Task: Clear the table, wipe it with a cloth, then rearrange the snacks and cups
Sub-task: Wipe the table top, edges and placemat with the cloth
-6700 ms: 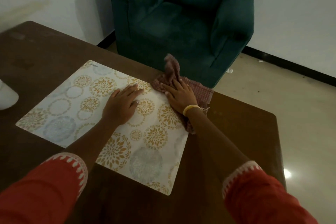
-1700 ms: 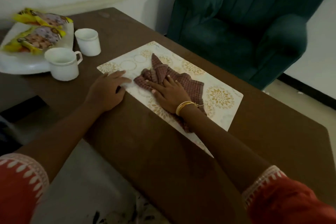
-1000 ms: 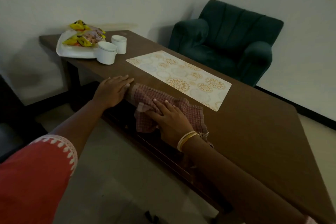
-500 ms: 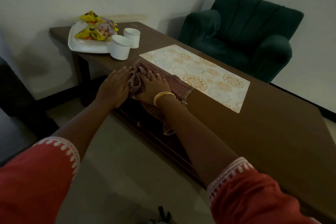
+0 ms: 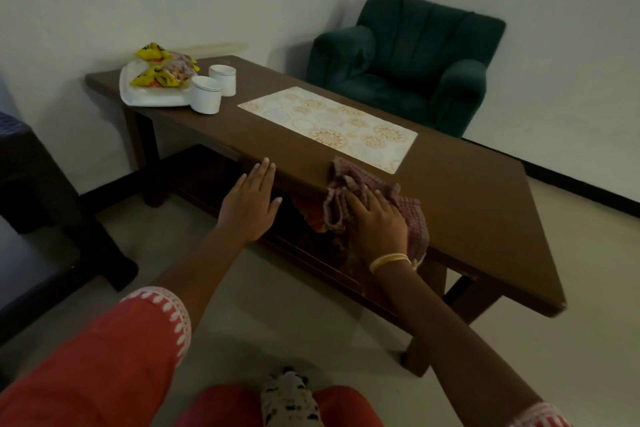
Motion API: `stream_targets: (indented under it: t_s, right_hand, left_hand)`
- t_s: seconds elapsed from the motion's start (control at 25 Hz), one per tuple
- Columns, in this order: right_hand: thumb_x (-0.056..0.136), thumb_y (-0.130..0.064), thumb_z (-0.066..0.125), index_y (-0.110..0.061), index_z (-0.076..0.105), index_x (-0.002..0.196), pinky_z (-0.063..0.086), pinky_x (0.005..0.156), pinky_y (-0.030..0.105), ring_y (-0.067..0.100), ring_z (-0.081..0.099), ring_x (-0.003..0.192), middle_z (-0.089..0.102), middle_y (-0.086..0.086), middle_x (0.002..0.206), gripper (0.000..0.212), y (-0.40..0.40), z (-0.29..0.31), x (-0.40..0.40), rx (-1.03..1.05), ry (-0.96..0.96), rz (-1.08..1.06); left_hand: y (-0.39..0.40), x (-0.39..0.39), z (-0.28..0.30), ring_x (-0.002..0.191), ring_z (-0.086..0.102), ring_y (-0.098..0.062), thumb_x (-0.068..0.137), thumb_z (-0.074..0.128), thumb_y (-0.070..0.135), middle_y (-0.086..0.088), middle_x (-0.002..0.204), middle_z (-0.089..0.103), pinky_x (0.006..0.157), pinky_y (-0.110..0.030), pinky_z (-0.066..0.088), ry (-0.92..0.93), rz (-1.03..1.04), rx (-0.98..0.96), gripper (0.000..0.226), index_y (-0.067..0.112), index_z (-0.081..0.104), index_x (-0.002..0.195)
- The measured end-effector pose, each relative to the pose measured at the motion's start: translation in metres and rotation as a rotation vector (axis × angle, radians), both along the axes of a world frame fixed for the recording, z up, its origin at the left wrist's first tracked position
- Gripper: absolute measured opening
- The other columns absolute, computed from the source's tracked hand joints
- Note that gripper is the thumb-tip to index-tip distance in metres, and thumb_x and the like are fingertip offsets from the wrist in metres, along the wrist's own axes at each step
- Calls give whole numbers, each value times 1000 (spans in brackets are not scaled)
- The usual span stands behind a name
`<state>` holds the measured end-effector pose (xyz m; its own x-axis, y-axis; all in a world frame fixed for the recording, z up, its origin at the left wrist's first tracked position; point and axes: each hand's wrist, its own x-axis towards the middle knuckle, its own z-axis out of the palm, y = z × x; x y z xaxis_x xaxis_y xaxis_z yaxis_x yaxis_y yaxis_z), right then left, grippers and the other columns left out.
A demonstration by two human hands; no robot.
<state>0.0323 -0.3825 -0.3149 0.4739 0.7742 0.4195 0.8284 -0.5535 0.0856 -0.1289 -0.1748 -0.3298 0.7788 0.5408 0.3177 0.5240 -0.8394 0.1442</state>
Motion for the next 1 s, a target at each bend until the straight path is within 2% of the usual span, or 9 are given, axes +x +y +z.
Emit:
stream_targets:
  t_s: [0.16, 0.24, 0.32, 0.44, 0.56, 0.68, 0.84, 0.92, 1.0]
  right_hand:
    - [88, -47, 47, -27, 49, 137, 45, 100, 48, 36, 52, 126, 56, 14, 136, 53, -82, -2, 15, 106, -62, -38]
    - [86, -45, 57, -28, 46, 139, 43, 103, 47, 35, 49, 129, 53, 13, 139, 57, -90, -2, 17, 75, -28, -62]
    - [84, -43, 62, -30, 37, 145, 40, 106, 48, 36, 43, 134, 46, 13, 145, 66, -78, 5, 15, -9, 5, -98]
    - [91, -31, 56, -34, 18, 150, 33, 111, 48, 38, 29, 141, 30, 13, 155, 70, -51, 11, 17, -175, 10, -113]
    - [93, -30, 54, -30, 14, 151, 33, 111, 49, 42, 29, 140, 29, 17, 155, 71, -42, 8, 21, -210, -32, -131]
    - [96, -25, 50, -23, 22, 149, 35, 109, 53, 48, 33, 135, 32, 26, 150, 61, -7, 10, 4, -154, -27, -145]
    - [98, -24, 44, -13, 44, 134, 46, 97, 53, 48, 52, 120, 51, 32, 132, 37, 88, 18, -32, -140, 32, -56]
    - [98, -19, 39, -15, 54, 124, 52, 88, 50, 46, 61, 109, 61, 29, 121, 30, 118, 15, -36, -217, 45, -21]
    - [95, -17, 33, -19, 62, 112, 56, 78, 48, 44, 67, 98, 67, 25, 111, 33, 135, 12, -36, -341, 75, -26]
  left_hand:
    - [-39, 4, 2, 149, 1, -19, 100, 32, 39, -4, 162, -7, 120, -35, 13, 74, -87, 22, 70, 12, -6, 153]
    - [-43, 5, 6, 149, 1, -20, 99, 39, 34, -3, 161, -12, 119, -37, 15, 121, -91, -30, 75, 14, -10, 152]
    - [-37, 4, 13, 149, 3, -20, 97, 46, 28, 0, 161, -16, 117, -39, 18, 154, -100, -69, 80, 16, -12, 152]
    - [-28, 2, 17, 149, 8, -20, 95, 51, 20, 4, 160, -15, 114, -41, 26, 136, -131, -92, 83, 20, -9, 153]
    - [-27, 2, 9, 148, 11, -21, 90, 55, 12, 6, 161, -13, 114, -40, 26, 81, -150, -76, 89, 22, -8, 153]
    - [-27, 3, 5, 147, 16, -23, 85, 58, 5, 6, 161, -12, 114, -40, 27, 36, -151, -84, 94, 22, -6, 153]
    - [-5, -3, 14, 149, 8, -17, 82, 56, -1, 6, 162, 2, 116, -44, 28, 73, -204, -48, 91, 24, 5, 153]
    - [11, -8, 18, 148, 10, -18, 82, 55, 0, 4, 162, 5, 111, -43, 36, 98, -186, -65, 88, 20, 7, 153]
    - [35, -15, 22, 148, 11, -21, 83, 55, 3, 2, 162, -4, 106, -41, 40, 137, -118, -71, 90, 17, 2, 153]
